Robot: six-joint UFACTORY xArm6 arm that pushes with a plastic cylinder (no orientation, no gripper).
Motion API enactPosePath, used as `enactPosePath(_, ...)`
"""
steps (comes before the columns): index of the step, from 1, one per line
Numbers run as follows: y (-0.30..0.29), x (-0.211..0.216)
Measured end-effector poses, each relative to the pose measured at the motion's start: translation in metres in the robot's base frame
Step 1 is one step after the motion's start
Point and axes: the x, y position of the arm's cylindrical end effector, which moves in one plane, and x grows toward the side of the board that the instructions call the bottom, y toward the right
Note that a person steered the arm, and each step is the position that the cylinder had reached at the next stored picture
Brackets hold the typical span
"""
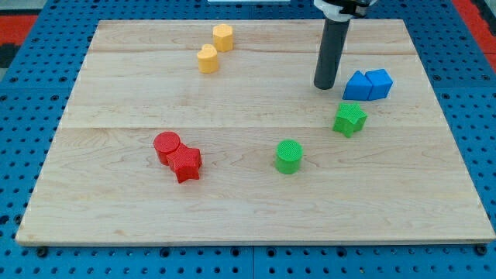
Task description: Separate blue triangle from the blue cube
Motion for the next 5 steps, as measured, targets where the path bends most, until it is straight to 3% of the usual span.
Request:
enactPosePath(2,0.025,0.008)
enactPosePath(3,0.064,0.048)
enactPosePath(4,0.117,0.066)
enactPosePath(5,0.123,0.068)
